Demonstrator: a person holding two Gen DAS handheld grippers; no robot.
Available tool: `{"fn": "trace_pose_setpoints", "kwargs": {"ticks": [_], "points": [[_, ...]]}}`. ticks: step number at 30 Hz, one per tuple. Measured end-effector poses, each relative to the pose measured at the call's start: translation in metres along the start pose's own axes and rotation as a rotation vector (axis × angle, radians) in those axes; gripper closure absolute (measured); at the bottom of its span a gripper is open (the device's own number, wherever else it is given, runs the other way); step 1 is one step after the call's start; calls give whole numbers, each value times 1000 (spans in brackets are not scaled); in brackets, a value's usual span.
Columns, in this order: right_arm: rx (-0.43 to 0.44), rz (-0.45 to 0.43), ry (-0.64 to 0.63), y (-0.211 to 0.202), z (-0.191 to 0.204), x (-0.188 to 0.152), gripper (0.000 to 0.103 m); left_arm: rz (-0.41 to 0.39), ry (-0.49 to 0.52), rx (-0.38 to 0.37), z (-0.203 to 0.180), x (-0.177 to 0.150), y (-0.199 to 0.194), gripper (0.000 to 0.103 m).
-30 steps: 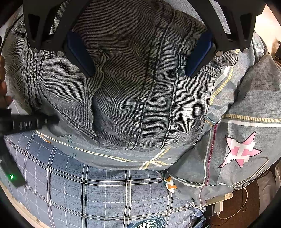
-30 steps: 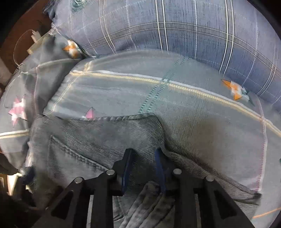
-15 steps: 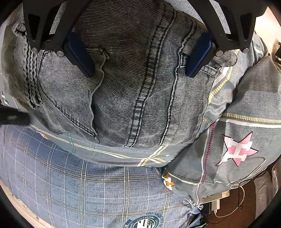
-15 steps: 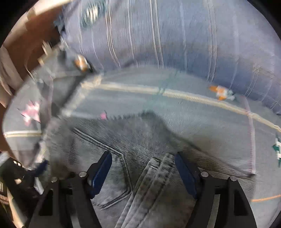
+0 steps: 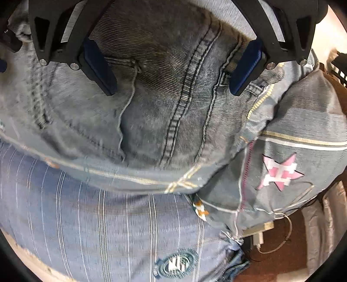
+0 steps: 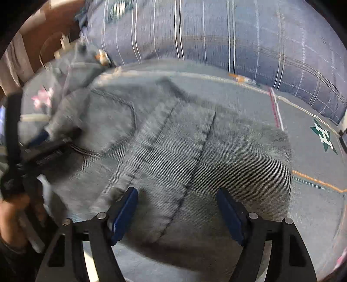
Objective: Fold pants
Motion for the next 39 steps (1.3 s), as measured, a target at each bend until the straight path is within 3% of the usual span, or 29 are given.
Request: {"fn": "trace_pose_setpoints", "kwargs": {"ticks": [2,5,9,13,15,18,24,35,37,39], "points": [[3,-52,-5,-14,4,-4,24,-19,-10,-9,2,4,-12,0],[-26,12,-46,4,3,-24,23,-4,-13,-25,6,2,-27,0],[2,-32,-8,-2,5,-19,23,1,-105,-56,34,-3,-44,0],[27,-82,-22,-10,6,-16,21,52,-339,-114,82,-17,-41,0],[21,-43,-15,5,2,-20,21,134,-451,-161,95,-29,-26,0],[35,-70,-2,3,1,-24,20,250,-576,-285,96,-44,-6,0],[63,-84,-1,4,0,-24,18,339,-691,-475,75,-47,7,0],[62,-91,-1,3,1,-26,17,313,-782,-535,78,-33,13,1],[60,-87,-3,3,1,-25,17,297,-768,-541,76,-28,13,13],[57,-82,-5,4,1,-24,17,299,-725,-495,77,-29,16,43]]}}
Point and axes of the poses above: each gripper's, at about its wrist camera, not at the fingertips, and y roughly the way its jaws point, z to its left, x to its top, the point moved 10 cm from there along y, roughly the way its jaws point, and after that the axes turned 6 degrees about x, right-handed, at the moved point
